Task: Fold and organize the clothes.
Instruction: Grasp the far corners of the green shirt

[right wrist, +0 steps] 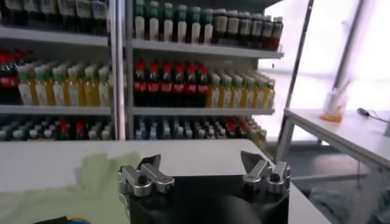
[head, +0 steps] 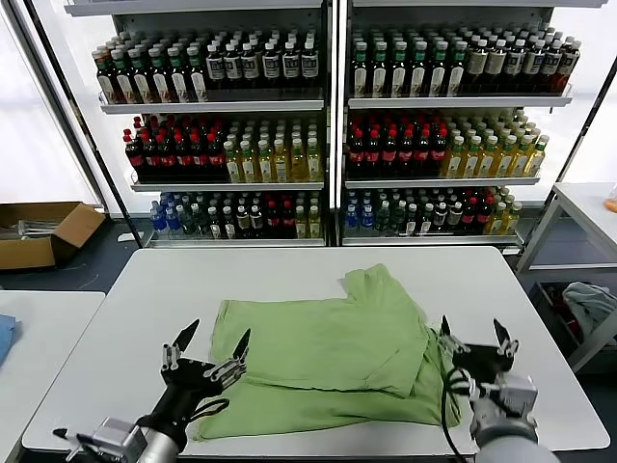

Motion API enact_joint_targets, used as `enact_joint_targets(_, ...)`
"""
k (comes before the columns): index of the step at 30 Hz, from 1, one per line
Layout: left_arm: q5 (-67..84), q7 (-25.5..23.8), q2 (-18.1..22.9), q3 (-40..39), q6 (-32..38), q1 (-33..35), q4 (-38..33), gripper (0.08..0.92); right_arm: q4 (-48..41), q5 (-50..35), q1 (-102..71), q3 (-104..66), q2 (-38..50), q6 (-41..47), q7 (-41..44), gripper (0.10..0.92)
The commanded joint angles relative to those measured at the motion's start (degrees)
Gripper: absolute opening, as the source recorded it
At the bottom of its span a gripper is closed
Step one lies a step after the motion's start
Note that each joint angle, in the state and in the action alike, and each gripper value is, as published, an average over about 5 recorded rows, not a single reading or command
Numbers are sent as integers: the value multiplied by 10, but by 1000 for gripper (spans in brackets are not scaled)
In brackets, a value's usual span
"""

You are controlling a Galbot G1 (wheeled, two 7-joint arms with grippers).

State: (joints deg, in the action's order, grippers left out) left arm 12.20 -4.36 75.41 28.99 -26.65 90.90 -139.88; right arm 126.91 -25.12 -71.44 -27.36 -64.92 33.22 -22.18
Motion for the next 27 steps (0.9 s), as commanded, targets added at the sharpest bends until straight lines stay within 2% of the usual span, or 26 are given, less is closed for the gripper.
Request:
enact_joint_targets(1,87,-43,-119,-13,3,-201,189,823,-205,-81,271,80,91,0,143,823)
enact_joint_targets(5,112,-59,-144,-21,2,-247,251,823,-302,-58,333,146,83,0,182,823)
enact_joint_targets(11,126,-74,-142,-24,-9,-266,311,823,-405,-38,396,186,38,-1,197,823)
enact_joint_targets(18,128,-75,-144,-28,-26,-277,342,823,-465,-26,433,200,-6,-1,186,823)
enact_joint_targets(27,120,-74,-122,-49,-28,-298,392,823,-528,7,437,191,-57,0,159,823)
